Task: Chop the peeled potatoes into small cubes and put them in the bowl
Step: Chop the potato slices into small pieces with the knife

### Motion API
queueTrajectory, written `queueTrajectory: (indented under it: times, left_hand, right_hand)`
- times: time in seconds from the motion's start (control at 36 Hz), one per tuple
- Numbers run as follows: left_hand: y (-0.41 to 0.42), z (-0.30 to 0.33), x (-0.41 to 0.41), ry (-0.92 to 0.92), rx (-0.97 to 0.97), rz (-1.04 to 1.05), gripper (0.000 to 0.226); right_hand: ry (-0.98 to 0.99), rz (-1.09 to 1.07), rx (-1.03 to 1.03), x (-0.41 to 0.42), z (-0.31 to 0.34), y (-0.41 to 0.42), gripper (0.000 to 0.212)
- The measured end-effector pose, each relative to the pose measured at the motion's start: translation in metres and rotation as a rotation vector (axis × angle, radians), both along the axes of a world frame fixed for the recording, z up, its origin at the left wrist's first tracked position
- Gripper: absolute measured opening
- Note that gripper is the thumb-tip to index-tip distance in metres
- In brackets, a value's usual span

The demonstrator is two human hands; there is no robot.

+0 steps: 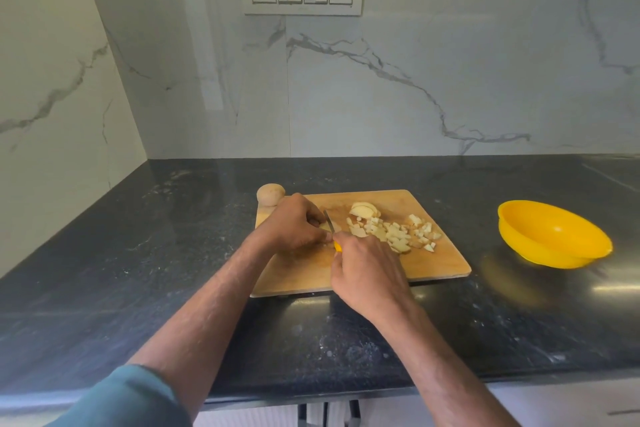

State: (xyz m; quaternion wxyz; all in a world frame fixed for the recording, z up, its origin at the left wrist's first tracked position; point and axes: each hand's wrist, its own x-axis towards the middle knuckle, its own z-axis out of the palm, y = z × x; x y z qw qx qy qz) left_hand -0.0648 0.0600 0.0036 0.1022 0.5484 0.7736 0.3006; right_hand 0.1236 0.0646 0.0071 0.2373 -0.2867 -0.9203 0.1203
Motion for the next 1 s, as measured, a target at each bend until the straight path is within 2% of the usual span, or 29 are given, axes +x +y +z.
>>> queueTrajectory:
  times: [0.19, 0.36, 0.58, 0.78, 1.0]
  left_hand:
    - [-0.002, 0.004, 0.005, 0.016, -0.005, 0.022, 0.028]
    - [-0.006, 0.003, 0.009, -0.030, 0.021, 0.036, 0.040]
    - [-0.014, 0.004, 0.003, -0.098, 0.024, 0.047, 0.031]
    - [-0.012, 0.003, 0.008, -0.047, 0.040, 0.063, 0.022]
    - [-0.012, 0.005, 0.008, -0.040, 0.038, 0.068, 0.024]
  right_hand:
    - [-0.049, -0.010, 0.007, 0.011, -0.007, -0.003, 0.035]
    - [0.036, -0.051, 0.000, 0.022, -0.012, -0.008, 0.042]
    - [0.087, -0.070, -0.024, 0.024, -0.011, -0.006, 0.041]
    - [0.087, -0.047, 0.012, 0.005, -0.009, -0.004, 0.039]
    - [0.083, -0.036, 0.035, -0.007, -0.008, -0.001, 0.036]
